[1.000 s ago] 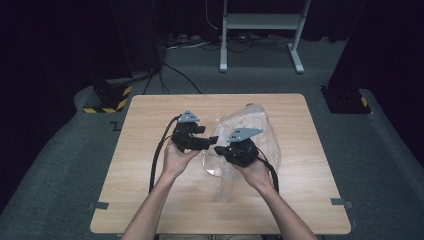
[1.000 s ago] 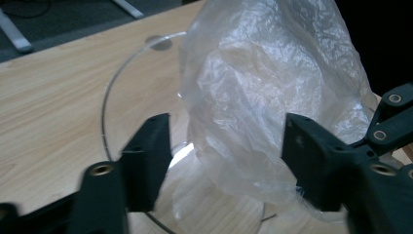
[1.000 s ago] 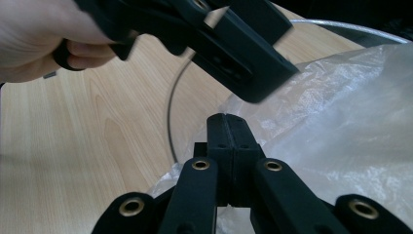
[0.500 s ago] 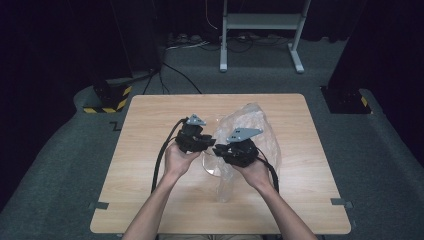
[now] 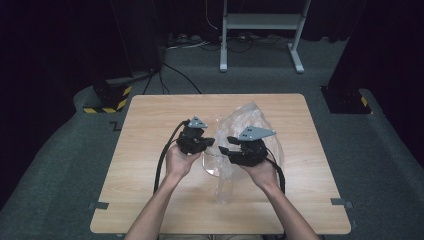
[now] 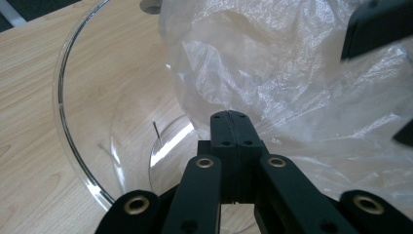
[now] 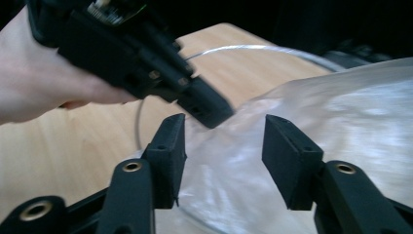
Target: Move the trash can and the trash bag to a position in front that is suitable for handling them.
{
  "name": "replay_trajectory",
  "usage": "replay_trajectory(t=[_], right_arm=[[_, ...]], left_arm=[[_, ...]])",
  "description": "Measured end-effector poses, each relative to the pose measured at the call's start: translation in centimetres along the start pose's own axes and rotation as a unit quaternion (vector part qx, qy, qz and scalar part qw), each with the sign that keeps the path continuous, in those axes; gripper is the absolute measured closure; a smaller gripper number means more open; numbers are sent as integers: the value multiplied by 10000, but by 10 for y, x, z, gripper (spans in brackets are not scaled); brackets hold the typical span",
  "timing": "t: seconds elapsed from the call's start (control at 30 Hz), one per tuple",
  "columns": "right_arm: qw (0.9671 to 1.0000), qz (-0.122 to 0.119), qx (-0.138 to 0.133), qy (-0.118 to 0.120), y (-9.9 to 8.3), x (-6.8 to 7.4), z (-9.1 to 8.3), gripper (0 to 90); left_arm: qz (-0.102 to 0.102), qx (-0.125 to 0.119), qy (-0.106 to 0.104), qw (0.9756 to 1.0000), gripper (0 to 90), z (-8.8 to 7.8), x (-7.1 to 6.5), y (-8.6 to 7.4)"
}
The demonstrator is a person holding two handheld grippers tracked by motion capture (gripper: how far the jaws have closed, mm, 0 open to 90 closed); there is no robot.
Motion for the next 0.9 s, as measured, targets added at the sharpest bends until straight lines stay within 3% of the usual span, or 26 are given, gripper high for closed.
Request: replay_trajectory(t=[0.1,0.27,0.5,0.6,0.67,0.73,0.8,0.9], right_arm=[[9994,65,-228,-242,5,-7,-9,467],[9958,307,-532,-676,13,-25,-22,459],[9933,560,-283,-970,8,-42,-11,473],[9936,495,-157,-1004,6,-41,-3,557],[9944,326,-12,-1008,4,-37,4,696],[9947,259,62,-994,3,-36,7,745],[9945,136,244,-1007,0,-33,14,861],[9946,118,329,-976,-2,-33,17,900]], left_arm=[[4,-14,-5,10000,899,0,0,0],[12,-41,4,10000,899,0,0,0],[0,-69,-7,10000,899,0,0,-1],[-12,-84,-24,10000,898,0,0,-1],[-8,-93,-23,10000,893,0,-1,-1],[-28,-131,-32,9999,880,0,-1,0],[-48,-215,-22,9998,802,-1,0,1],[-85,-378,15,9992,744,-6,1,3]])
Point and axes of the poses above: each handheld gripper's, and its own axes: z roughly forward along the jaws, y roughly out of its top, x roughly to its left, the point moved 6 cm from there along z, roughly forward along the jaws, and after that the axes turned 11 degrees about z, right-handed, at the moved point
